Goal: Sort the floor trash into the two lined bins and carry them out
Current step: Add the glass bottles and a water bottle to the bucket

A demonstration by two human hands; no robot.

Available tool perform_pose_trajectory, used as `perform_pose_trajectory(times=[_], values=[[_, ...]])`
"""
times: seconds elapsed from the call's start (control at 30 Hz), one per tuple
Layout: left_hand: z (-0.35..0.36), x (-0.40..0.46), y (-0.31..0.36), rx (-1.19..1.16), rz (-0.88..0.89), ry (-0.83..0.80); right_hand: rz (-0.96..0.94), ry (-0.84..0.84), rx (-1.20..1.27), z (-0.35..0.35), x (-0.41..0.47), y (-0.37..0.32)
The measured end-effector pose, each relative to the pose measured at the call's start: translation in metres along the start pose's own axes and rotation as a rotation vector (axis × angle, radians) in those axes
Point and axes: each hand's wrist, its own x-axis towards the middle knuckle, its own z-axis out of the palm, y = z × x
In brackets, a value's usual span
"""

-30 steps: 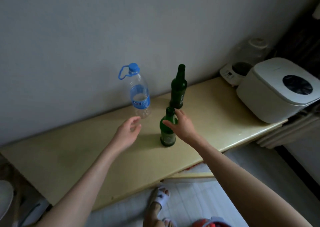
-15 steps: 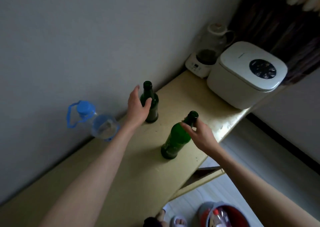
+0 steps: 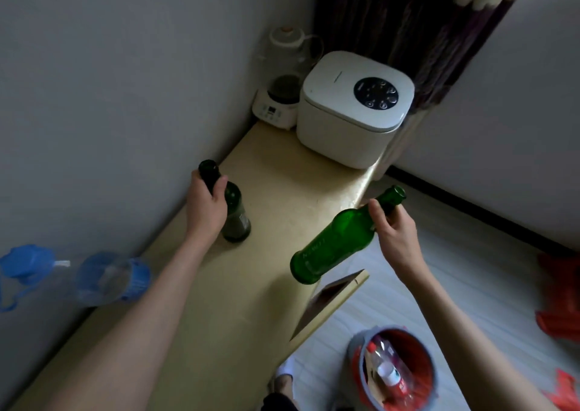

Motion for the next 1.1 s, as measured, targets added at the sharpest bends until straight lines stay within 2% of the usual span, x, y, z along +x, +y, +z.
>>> perform_pose_trajectory(times=[0.2, 0.37, 0.5, 0.63, 0.77, 0.9, 1.1], values=[[0.044, -0.038, 0.048, -0.119, 0.103, 0.013, -0.043, 0.017, -0.069, -0.054, 0.001, 0.019], [0.109, -0.11, 0.092, -0.149, 0.133, -0.127, -0.033, 0.049, -0.161, -0.136, -0.012, 0.075], [0.17, -0.187, 0.092, -0.113, 0.181, -0.241, 0.016, 0.021, -0.205, -0.196, -0.027, 0.136], [0.241, -0.262, 0.061, -0.046, 0.098, -0.292, 0.06, -0.087, -0.26, -0.245, -0.038, 0.209], [0.295, -0.316, 0.02, -0.035, -0.09, -0.313, 0.129, -0.2, -0.297, -0.265, -0.043, 0.274], [0.338, -0.349, -0.034, -0.007, -0.171, -0.271, 0.134, -0.327, -0.362, -0.246, -0.038, 0.339], [0.413, -0.381, -0.162, 0.032, -0.339, -0.199, 0.1, -0.546, -0.487, -0.175, -0.029, 0.483]])
